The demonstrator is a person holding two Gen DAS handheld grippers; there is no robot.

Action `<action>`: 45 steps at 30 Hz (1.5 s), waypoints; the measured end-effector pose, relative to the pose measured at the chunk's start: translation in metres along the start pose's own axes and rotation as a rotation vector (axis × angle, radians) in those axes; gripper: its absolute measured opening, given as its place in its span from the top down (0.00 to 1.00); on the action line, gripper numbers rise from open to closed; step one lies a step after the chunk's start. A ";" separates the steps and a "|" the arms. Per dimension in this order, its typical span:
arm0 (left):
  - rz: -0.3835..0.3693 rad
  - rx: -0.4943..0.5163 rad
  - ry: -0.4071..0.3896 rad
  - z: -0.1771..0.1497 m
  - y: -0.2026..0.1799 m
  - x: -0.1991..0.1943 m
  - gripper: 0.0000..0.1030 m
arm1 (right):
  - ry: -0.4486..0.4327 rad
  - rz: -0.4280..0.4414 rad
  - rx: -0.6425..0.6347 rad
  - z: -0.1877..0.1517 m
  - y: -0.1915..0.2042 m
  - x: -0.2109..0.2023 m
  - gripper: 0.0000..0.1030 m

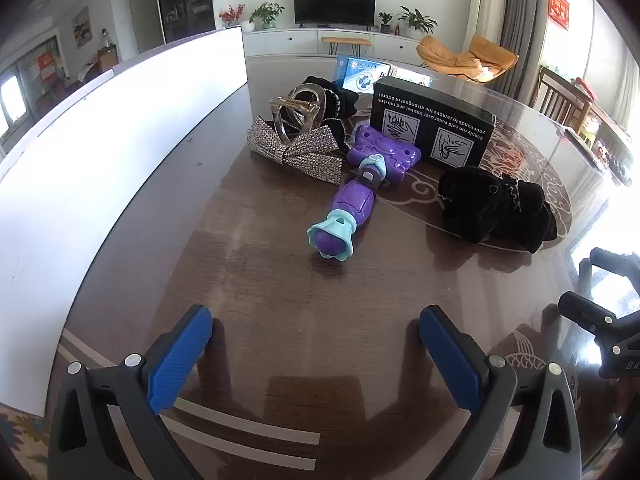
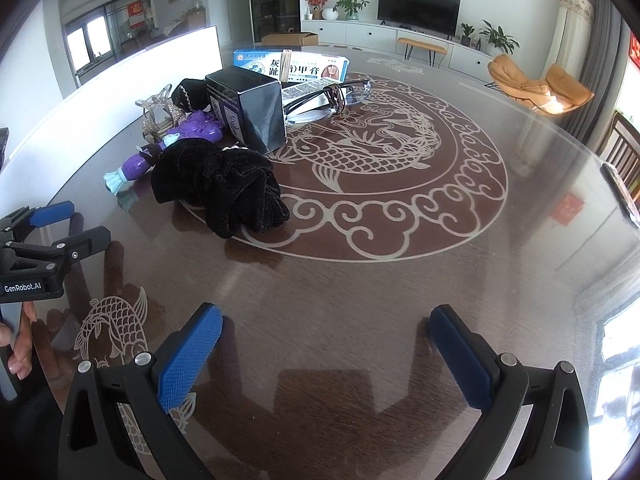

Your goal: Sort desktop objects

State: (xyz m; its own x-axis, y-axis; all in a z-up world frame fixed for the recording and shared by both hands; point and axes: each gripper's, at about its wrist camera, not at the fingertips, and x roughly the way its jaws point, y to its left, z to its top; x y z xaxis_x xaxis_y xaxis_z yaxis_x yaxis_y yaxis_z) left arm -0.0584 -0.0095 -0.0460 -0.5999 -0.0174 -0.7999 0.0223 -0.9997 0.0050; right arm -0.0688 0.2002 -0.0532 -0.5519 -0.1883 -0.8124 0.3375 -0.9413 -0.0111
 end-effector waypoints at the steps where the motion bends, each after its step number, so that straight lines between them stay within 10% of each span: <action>1: 0.000 0.000 0.000 0.000 0.000 0.000 0.00 | 0.000 0.000 0.000 0.000 0.000 0.000 0.00; 33: -0.011 0.003 0.186 0.012 0.001 0.001 0.00 | 0.000 -0.001 0.001 0.000 0.000 0.001 0.00; 45: 0.020 -0.037 0.069 0.000 0.000 -0.005 0.00 | 0.000 -0.001 0.001 0.000 0.000 0.001 0.00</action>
State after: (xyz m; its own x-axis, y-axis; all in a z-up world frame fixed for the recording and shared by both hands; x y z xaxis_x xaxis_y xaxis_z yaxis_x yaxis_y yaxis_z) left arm -0.0553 -0.0098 -0.0416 -0.5428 -0.0354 -0.8391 0.0644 -0.9979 0.0005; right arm -0.0695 0.2000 -0.0538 -0.5526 -0.1872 -0.8121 0.3362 -0.9417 -0.0117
